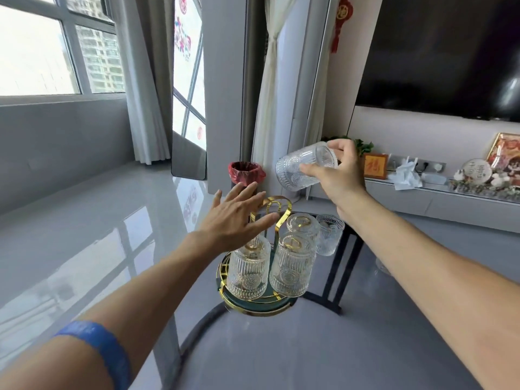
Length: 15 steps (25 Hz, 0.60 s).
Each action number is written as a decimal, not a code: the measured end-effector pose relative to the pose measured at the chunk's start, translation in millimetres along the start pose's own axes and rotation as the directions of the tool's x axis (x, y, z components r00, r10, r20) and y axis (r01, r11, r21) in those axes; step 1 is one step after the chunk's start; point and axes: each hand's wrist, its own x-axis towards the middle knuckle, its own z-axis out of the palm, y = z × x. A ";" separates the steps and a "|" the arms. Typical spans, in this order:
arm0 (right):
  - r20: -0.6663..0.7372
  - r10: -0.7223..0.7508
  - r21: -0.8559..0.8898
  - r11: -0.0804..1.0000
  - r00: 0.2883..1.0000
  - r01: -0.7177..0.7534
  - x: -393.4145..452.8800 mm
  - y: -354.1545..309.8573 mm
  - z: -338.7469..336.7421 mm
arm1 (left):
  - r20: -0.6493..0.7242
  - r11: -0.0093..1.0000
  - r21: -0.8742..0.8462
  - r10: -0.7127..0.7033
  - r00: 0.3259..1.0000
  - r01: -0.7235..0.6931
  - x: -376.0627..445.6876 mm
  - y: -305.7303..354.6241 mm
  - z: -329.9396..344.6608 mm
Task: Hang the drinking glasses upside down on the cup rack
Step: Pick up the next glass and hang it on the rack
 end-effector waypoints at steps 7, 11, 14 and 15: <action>0.175 0.089 -0.278 0.960 0.980 -0.038 30.3 28.0 47.6 | -0.032 0.987 0.083 0.143 0.989 -0.140 -8.2 -10.4 2.2; 0.253 0.214 -0.384 0.917 0.943 -0.106 26.9 28.8 60.2 | 0.013 0.995 0.038 0.095 0.995 -0.095 -12.6 -8.1 5.8; 0.271 0.256 -0.470 0.877 0.928 -0.104 23.0 29.0 68.2 | 0.034 0.997 0.035 0.073 0.997 -0.075 -13.0 -7.6 6.3; 0.281 0.272 -0.478 0.871 0.921 -0.111 22.6 30.7 71.1 | 0.034 0.996 0.039 0.073 0.997 -0.075 -12.0 -7.5 6.5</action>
